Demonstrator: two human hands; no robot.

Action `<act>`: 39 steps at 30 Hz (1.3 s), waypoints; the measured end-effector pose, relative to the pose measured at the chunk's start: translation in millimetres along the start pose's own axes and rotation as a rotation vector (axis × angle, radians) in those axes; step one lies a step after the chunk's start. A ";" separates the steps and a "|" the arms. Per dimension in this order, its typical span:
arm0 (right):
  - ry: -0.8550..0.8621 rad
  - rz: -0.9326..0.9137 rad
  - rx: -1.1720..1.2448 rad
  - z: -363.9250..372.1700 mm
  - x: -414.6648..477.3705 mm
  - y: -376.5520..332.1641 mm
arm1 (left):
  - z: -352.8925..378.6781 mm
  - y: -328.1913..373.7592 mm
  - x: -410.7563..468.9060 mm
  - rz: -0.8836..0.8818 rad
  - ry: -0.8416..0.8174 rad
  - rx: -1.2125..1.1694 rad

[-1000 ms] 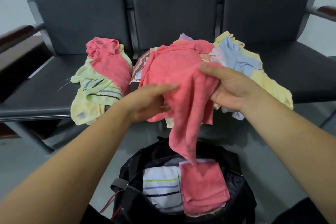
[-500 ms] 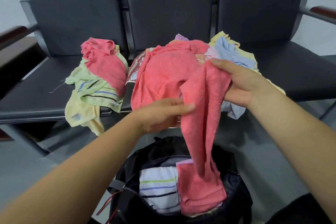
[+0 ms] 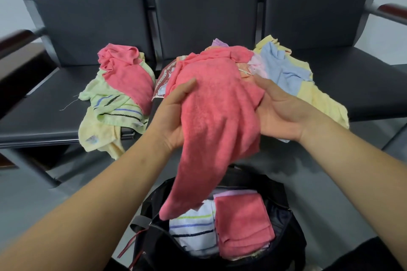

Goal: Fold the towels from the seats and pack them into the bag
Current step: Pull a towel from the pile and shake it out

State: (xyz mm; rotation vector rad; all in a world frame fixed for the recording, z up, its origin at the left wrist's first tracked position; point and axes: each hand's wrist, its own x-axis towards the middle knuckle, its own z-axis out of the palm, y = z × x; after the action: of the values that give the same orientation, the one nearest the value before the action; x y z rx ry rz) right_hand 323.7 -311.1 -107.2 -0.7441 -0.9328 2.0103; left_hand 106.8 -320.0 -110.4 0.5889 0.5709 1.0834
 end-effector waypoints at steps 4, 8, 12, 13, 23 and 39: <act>-0.001 0.049 -0.114 -1.3 3.1 5.1 | -8.6 9.4 -1.5 0.021 0.000 0.039; 0.087 -0.048 -0.125 1.8 4.4 -3.0 | -22.1 17.0 3.9 0.070 0.108 0.378; 0.125 -0.115 -0.083 4.1 5.1 -5.4 | -33.8 20.5 5.9 0.089 0.164 0.616; 0.141 -0.110 -0.082 4.6 5.4 -6.0 | -34.8 21.3 6.2 0.098 0.178 0.639; 0.290 -0.179 -0.090 -1.0 3.8 -5.8 | -30.2 28.1 -0.4 0.266 0.095 0.701; 0.364 -0.304 -0.325 4.4 -4.6 -13.5 | -28.4 36.5 -14.5 0.404 0.124 0.871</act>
State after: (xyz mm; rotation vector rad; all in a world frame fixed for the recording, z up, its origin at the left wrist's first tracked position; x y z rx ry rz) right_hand 328.3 -310.7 -93.0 -1.0352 -1.0885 1.4169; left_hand 59.0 -316.2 -103.5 1.4463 1.0746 1.2302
